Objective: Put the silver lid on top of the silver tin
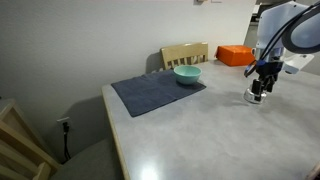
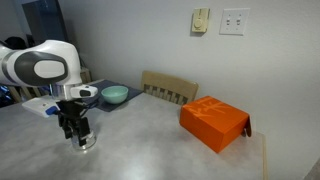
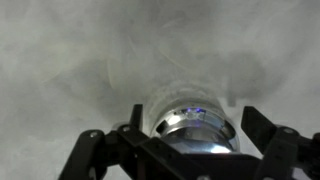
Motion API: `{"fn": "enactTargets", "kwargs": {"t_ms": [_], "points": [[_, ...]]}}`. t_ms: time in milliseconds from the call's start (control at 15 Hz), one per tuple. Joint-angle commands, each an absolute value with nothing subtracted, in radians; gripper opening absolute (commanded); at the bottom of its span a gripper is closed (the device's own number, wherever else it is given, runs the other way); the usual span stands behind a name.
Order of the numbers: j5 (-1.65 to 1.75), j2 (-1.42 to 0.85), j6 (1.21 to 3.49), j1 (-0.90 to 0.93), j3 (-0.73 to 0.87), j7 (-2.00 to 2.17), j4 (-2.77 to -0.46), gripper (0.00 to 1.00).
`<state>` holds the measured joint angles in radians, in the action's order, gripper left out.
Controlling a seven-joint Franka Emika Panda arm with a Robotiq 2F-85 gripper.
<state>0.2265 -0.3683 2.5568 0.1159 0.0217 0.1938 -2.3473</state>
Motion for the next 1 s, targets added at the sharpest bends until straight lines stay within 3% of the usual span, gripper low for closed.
{"fn": "enactTargets", "kwargs": {"t_ms": [0, 867, 933], "points": [[0.277, -0.308, 2.573, 0.139, 0.052, 0.22, -2.389, 1.0], [0.283, 0.018, 2.563, 0.132, -0.046, 0.231, -2.576, 1.0], [0.274, -0.043, 2.554, 0.123, -0.049, 0.219, -2.52, 1.0]]}}
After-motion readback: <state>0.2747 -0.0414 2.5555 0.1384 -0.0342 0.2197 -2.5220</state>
